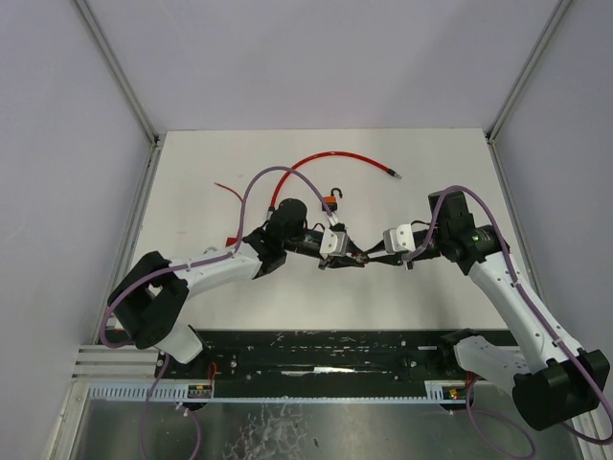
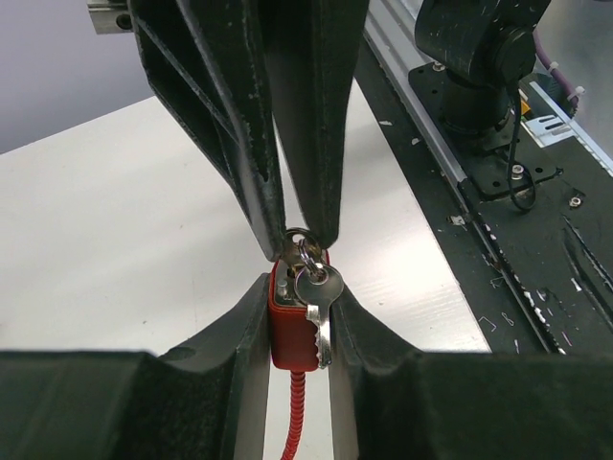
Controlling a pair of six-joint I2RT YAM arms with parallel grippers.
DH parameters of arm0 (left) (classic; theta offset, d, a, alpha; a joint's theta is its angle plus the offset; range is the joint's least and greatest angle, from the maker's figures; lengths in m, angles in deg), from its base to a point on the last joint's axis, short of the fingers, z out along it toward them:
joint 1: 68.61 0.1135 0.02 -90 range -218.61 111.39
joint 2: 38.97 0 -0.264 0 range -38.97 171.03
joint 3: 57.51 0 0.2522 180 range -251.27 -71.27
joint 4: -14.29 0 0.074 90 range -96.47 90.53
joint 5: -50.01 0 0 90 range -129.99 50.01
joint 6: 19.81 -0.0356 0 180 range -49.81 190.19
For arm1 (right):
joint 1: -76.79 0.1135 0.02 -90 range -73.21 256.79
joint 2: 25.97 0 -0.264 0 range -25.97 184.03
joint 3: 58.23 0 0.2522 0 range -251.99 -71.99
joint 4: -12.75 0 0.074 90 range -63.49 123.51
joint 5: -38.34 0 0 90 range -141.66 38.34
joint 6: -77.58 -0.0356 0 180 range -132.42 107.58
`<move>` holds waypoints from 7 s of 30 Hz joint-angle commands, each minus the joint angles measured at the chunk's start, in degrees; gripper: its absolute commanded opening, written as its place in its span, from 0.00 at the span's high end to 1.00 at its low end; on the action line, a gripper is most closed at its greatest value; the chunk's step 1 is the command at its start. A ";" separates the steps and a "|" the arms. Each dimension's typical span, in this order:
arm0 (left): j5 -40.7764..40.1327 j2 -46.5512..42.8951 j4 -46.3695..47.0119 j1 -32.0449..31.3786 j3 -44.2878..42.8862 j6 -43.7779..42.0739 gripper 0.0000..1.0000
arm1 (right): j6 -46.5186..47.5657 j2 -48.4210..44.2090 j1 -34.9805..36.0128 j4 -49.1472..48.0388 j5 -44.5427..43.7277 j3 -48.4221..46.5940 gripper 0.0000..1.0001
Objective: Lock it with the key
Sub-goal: Adjust the lock, then lock the lock.
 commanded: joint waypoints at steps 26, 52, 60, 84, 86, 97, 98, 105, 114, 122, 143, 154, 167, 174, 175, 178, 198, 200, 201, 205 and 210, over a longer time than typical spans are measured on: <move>-10.78 -3.16 18.49 -0.72 5.70 3.89 1.00 | -41.72 -2.18 -0.79 -20.53 -6.59 1.06 0.55; -12.32 -3.26 35.69 7.21 2.86 40.40 1.00 | -74.97 -6.14 -17.83 -46.64 2.40 7.72 0.41; -12.68 0.75 37.54 12.16 -3.81 65.41 1.00 | -76.65 -4.88 -17.40 -65.85 10.36 18.59 0.39; -29.47 10.01 64.92 7.49 -4.95 45.26 1.00 | -129.07 11.07 -16.35 -76.17 -18.97 21.72 0.30; -29.97 10.60 65.04 6.46 -4.81 43.66 1.00 | -132.64 12.72 -16.35 -77.38 -20.52 22.46 0.31; -33.35 12.74 65.08 -0.69 -5.96 29.42 1.00 | -141.17 18.65 -16.41 -82.47 -23.11 24.75 0.31; -33.05 12.92 65.14 -1.02 -5.99 29.07 1.00 | -141.83 18.83 -16.39 -82.94 -23.20 24.85 0.31; -32.18 14.18 65.24 -2.76 -6.65 28.51 1.00 | -144.50 18.96 -16.44 -85.38 -22.87 25.32 0.36; -31.17 14.28 65.30 -3.28 -7.28 29.83 1.00 | -147.22 20.35 -16.44 -88.32 -22.76 25.72 0.42; -29.62 13.77 65.37 -4.03 -6.96 29.90 1.00 | -147.62 20.17 -16.44 -89.17 -23.84 26.13 0.44; -23.67 13.10 65.46 -4.74 -6.20 30.67 1.00 | -149.05 22.01 -17.74 -91.38 -24.78 26.97 0.56; -28.29 10.77 65.46 -4.85 -1.78 35.49 1.00 | -145.61 18.47 -18.81 -97.50 -25.19 28.44 0.99; -32.09 11.16 62.13 4.93 0.45 61.75 1.00 | -104.33 2.94 -17.38 -84.62 -13.59 22.86 1.00; -24.17 15.55 63.84 10.15 -2.94 78.27 1.00 | -72.44 -3.44 -9.18 -56.23 -12.94 15.77 1.00; -22.68 16.38 64.88 10.69 -3.57 80.51 1.00 | -69.94 -3.31 -8.86 -53.47 -12.53 14.86 1.00; -19.83 18.64 65.32 11.54 -5.62 85.03 1.00 | -64.40 -2.90 -7.30 -47.78 -12.42 13.06 1.00; -30.06 15.62 65.55 7.54 -2.47 80.03 1.00 | -73.97 -0.79 -3.16 -54.88 -11.71 13.50 1.00; -31.30 15.23 65.59 6.80 -1.92 78.62 1.00 | -74.76 -1.49 -3.12 -55.93 -11.71 13.78 1.00; -31.63 15.20 65.59 6.60 -1.80 78.34 1.00 | -75.16 -1.85 -3.15 -56.33 -12.03 13.91 1.00; -32.18 15.13 65.64 6.12 -1.78 78.00 1.00 | -75.88 -2.48 -3.10 -56.77 -12.30 13.92 1.00; -33.76 15.06 65.68 5.97 -1.16 77.00 1.00 | -76.75 -3.18 -3.12 -57.46 -11.05 14.07 1.00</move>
